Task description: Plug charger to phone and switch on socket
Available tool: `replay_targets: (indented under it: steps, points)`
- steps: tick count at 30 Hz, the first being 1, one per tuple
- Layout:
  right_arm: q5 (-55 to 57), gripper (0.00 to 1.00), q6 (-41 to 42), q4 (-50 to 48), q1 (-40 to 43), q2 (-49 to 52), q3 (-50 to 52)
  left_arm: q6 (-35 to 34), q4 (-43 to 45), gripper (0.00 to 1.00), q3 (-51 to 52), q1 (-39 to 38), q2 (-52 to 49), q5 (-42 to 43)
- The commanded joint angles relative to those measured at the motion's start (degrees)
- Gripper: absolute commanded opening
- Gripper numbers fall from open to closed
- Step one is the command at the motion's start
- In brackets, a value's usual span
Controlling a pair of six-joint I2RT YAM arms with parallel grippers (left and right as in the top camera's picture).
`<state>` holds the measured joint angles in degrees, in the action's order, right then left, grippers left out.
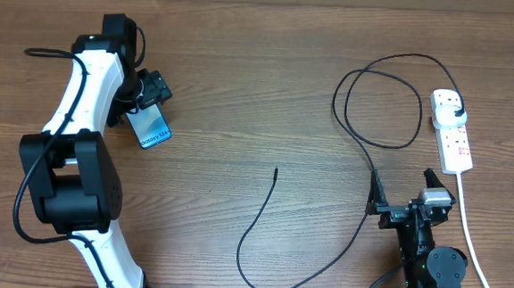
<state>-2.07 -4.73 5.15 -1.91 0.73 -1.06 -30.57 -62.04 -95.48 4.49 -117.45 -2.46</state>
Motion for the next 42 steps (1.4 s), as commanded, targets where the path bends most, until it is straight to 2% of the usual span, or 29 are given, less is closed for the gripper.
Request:
replay_targets:
  steps: [1,9,42]
  points:
    - [0.74,1.0,-0.26,-0.31,-0.28,-0.57,0.59,-1.2,0.42,1.0,0.26,0.0,-2.25,-1.14]
    - [0.74,1.0,-0.26,-0.31,-0.28,-0.57,0.59,-1.18,0.81,1.0,0.26,0.0,-5.31,-1.14]
    - [0.74,1.0,-0.26,-0.31,-0.28,-0.57,0.59,-2.05,2.43,1.0,0.26,1.36,-6.03,-0.42]
